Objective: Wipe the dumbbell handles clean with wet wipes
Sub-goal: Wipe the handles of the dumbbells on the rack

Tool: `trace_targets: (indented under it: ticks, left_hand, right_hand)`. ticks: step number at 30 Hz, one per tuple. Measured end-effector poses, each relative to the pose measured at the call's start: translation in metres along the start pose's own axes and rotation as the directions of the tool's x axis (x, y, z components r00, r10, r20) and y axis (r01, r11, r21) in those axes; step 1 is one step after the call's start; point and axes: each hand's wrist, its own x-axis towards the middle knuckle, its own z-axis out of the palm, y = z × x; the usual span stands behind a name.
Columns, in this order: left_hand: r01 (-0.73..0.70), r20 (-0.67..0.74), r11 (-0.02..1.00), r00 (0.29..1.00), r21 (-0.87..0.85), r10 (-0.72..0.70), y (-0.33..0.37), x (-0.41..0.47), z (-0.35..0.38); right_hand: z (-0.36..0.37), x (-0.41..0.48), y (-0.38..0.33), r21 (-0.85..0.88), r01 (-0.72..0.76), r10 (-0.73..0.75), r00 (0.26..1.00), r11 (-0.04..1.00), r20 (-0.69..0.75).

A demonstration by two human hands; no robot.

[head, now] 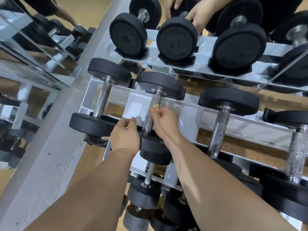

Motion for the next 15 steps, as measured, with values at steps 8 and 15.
trace_targets:
  ticks: [8, 15]
  left_hand:
    - [0.020, 0.006, 1.000, 1.000, -0.003, -0.020, 0.003, -0.002, -0.001]
    - [0.031, 0.005, 1.000, 1.000, 0.002, -0.031, 0.003, -0.004, -0.002]
  right_hand:
    - [-0.009, 0.003, -0.013, 0.084, 0.192, -0.173, 0.966, 0.978, -0.190]
    - [-0.011, 0.012, -0.012, -0.134, 0.267, -0.277, 0.959, 0.954, -0.057]
